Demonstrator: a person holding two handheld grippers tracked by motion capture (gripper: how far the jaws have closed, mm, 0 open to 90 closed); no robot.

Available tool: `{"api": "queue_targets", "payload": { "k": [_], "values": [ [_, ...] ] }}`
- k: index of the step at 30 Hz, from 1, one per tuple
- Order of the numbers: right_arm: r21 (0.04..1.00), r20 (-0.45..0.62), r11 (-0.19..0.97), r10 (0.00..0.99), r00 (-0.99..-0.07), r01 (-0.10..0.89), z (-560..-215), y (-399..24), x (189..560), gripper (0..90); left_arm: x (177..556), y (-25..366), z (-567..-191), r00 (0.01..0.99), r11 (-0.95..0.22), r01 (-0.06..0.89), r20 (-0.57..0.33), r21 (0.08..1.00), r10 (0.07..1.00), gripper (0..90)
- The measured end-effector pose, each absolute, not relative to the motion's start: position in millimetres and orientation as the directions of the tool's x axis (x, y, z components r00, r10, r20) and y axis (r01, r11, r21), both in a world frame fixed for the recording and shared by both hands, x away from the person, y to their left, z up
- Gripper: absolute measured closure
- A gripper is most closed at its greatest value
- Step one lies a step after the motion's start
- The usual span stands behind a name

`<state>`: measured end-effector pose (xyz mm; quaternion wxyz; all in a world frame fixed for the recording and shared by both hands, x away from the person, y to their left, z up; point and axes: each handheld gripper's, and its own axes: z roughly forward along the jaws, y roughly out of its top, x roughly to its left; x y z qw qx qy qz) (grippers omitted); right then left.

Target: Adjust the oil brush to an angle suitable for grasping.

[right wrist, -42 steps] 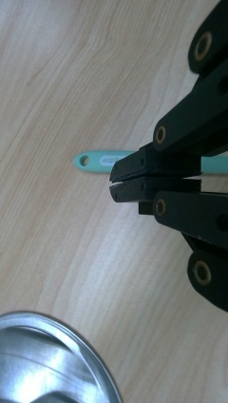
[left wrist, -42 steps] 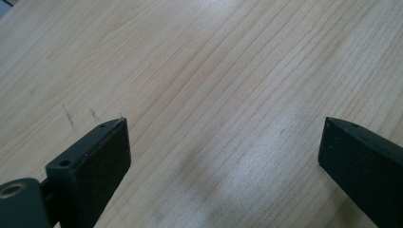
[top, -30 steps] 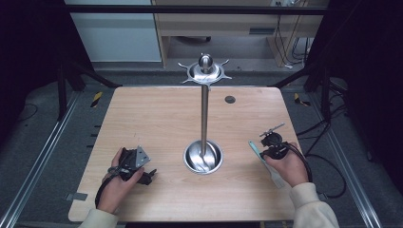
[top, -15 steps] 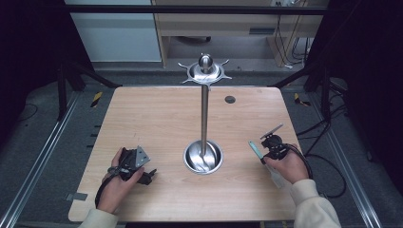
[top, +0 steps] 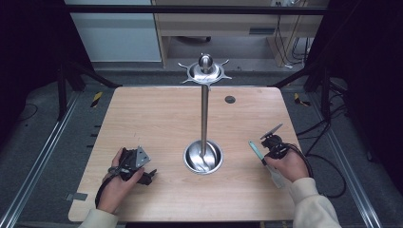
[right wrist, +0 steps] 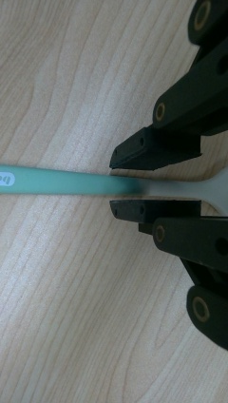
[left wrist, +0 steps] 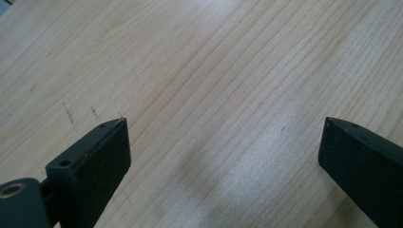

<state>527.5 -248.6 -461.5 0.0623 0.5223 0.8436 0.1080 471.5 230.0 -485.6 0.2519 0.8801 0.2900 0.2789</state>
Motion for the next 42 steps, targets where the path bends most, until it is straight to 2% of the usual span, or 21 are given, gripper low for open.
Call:
{"api": "queue_targets", "payload": {
  "k": [42],
  "values": [
    [0.178, 0.024, 0.438, 0.893, -0.449, 0.881, -465.9, -246.8, 534.8, 80.2, 471.6, 228.6, -486.0, 0.685, -0.714, 0.364, 0.347, 0.598, 0.64, 3.1]
  ]
}}
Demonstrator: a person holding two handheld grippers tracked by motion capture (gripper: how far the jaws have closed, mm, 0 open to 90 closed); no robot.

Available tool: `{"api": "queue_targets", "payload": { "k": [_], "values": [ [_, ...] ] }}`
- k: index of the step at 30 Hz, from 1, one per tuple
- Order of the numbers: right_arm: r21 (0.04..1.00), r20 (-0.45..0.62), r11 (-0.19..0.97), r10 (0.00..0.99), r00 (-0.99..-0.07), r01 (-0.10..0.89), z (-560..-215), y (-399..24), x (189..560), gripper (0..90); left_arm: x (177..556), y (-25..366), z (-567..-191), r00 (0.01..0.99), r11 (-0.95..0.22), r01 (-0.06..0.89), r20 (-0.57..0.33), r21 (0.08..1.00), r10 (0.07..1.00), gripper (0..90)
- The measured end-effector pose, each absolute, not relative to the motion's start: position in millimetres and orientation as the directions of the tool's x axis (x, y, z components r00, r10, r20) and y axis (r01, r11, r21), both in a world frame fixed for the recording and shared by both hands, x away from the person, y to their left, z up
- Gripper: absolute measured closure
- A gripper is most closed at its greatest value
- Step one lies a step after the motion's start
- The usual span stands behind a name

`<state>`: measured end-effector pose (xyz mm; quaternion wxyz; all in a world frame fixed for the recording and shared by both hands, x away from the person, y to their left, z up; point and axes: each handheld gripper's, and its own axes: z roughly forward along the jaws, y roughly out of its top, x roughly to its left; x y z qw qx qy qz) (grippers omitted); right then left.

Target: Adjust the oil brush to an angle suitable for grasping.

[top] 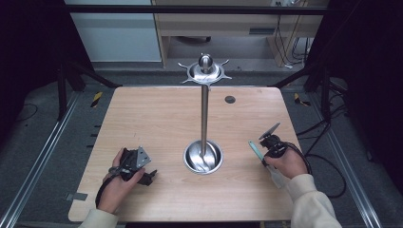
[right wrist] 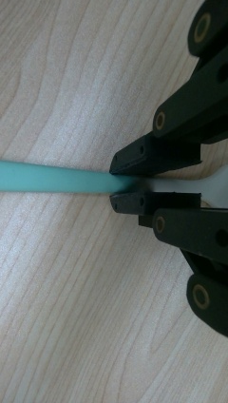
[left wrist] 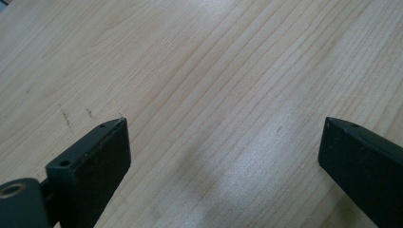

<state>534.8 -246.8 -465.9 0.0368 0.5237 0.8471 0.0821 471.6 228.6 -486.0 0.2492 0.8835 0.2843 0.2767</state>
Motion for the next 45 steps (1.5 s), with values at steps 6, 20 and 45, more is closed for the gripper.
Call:
{"api": "queue_targets", "payload": {
  "k": [6, 20, 45],
  "values": [
    [0.173, 0.026, 0.439, 0.893, -0.449, 0.882, -466, -248, 536, 81.2, 472, 229, -486, 0.683, -0.712, 0.365, 0.348, 0.599, 0.642, 3.1],
    [0.193, 0.022, 0.43, 0.897, -0.442, 0.882, -453, -248, 536, 82.1, 472, 229, -486, 0.684, -0.713, 0.366, 0.346, 0.598, 0.642, 3.1],
    [0.508, 0.027, 0.414, 0.869, -0.494, 0.756, -354, -250, 523, 82.4, 472, 229, -487, 0.68, -0.711, 0.368, 0.348, 0.6, 0.646, 3.1]
  ]
}}
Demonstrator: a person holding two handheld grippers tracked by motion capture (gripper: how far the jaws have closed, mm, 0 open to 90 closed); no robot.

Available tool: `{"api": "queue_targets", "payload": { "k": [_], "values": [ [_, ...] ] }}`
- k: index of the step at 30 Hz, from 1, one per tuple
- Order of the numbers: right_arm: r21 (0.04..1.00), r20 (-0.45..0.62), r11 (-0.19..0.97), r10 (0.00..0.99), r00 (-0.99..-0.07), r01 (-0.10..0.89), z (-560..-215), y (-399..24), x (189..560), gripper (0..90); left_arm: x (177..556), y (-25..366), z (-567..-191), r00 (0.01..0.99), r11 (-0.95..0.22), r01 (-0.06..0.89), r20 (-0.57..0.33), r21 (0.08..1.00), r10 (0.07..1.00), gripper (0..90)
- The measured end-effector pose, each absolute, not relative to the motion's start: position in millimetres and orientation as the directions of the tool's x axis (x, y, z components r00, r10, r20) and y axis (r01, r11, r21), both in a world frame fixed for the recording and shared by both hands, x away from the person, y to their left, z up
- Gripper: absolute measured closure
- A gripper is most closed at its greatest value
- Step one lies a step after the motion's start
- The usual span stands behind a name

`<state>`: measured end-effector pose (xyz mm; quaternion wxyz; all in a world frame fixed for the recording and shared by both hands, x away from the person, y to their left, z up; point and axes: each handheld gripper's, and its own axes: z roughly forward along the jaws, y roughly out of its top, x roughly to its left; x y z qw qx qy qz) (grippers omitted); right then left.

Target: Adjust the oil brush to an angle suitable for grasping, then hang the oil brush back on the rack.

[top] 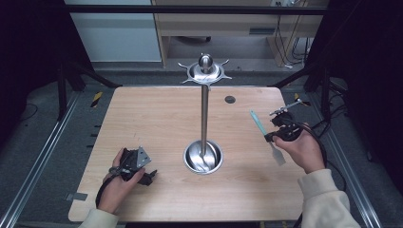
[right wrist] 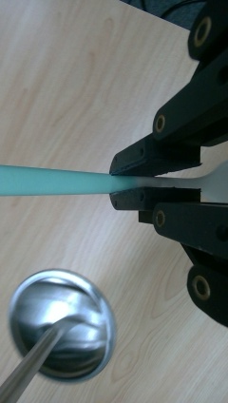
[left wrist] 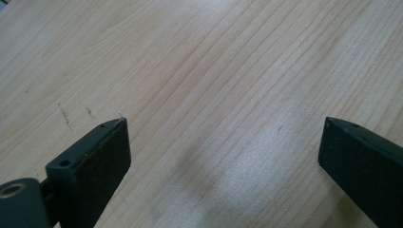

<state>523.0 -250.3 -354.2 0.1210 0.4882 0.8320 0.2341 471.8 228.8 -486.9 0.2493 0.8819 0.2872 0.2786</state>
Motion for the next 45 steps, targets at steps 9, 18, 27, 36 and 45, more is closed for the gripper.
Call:
{"api": "queue_targets", "payload": {
  "k": [9, 18, 27, 36, 45],
  "values": [
    [0.655, 0.043, 0.384, 0.841, -0.54, 0.65, -321, -243, 510, 82.4, 472, 229, -487, 0.68, -0.713, 0.368, 0.35, 0.597, 0.644, 3.1],
    [0.75, 0.047, 0.349, 0.82, -0.571, 0.562, -305, -241, 498, 82.4, 472, 230, -486, 0.677, -0.711, 0.37, 0.35, 0.598, 0.647, 3.1],
    [0.832, 0.06, 0.284, 0.807, -0.588, 0.476, -285, -245, 482, 82.3, 472, 230, -486, 0.676, -0.713, 0.368, 0.355, 0.598, 0.646, 3.1],
    [0.875, 0.053, 0.257, 0.791, -0.609, 0.409, -270, -243, 469, 82.3, 472, 230, -486, 0.677, -0.713, 0.367, 0.354, 0.597, 0.645, 3.1],
    [0.905, 0.057, 0.224, 0.778, -0.625, 0.362, -263, -244, 461, 82.3, 472, 230, -486, 0.678, -0.712, 0.37, 0.351, 0.596, 0.646, 3.1]
  ]
}}
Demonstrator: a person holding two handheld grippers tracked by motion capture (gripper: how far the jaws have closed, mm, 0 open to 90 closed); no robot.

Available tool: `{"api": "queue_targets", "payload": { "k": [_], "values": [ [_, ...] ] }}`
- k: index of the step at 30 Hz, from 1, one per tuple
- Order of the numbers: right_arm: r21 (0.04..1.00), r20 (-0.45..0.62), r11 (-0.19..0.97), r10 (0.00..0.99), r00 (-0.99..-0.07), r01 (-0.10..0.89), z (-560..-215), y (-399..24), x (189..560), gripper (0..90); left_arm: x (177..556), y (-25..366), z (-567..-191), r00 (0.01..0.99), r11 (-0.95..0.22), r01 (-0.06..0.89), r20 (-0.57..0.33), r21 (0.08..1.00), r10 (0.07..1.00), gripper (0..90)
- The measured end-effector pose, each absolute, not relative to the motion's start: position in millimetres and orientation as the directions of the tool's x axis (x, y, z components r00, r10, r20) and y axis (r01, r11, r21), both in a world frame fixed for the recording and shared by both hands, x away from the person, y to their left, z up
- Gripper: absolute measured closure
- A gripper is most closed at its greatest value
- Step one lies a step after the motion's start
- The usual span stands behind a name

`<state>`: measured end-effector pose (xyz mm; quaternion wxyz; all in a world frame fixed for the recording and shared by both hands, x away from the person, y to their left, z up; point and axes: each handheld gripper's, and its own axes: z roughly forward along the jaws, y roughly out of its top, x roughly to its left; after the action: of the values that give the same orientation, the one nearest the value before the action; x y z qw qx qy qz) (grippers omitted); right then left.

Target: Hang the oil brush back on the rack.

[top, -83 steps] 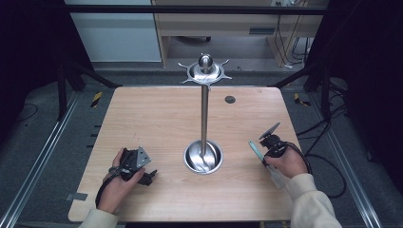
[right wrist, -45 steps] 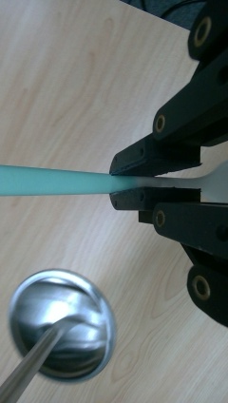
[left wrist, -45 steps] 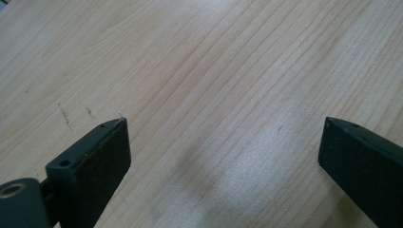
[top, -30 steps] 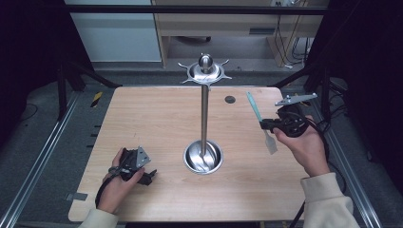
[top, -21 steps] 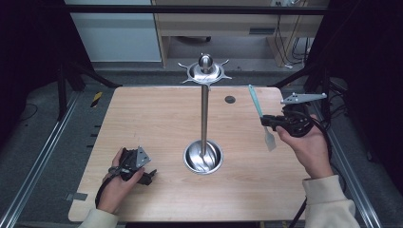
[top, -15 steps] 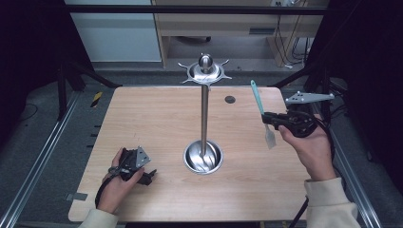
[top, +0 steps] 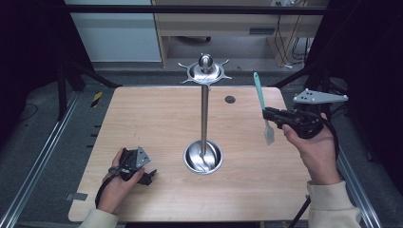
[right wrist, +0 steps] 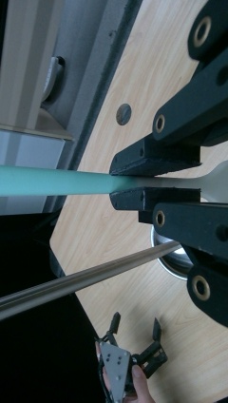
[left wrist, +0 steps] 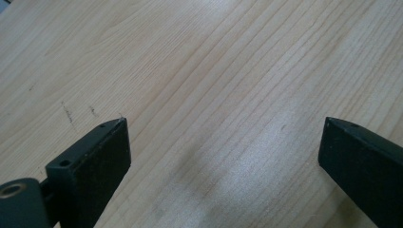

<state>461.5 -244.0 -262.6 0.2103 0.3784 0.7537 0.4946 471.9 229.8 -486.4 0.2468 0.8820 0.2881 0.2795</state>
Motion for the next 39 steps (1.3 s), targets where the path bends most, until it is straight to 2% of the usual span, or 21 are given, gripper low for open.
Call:
{"api": "queue_targets", "payload": {
  "k": [7, 17, 39],
  "values": [
    [0.924, 0.056, 0.204, 0.765, -0.642, 0.324, -259, -246, 456, 82.3, 472, 230, -487, 0.678, -0.714, 0.37, 0.352, 0.595, 0.645, 3.1],
    [0.949, 0.046, 0.191, 0.701, -0.712, 0.25, -255, -242, 446, 82.2, 472, 229, -487, 0.679, -0.716, 0.369, 0.354, 0.593, 0.643, 3.1],
    [0.956, 0.05, 0.189, 0.644, -0.764, 0.222, -255, -233, 442, 82.2, 472, 228, -488, 0.684, -0.718, 0.37, 0.35, 0.59, 0.64, 3.1]
  ]
}}
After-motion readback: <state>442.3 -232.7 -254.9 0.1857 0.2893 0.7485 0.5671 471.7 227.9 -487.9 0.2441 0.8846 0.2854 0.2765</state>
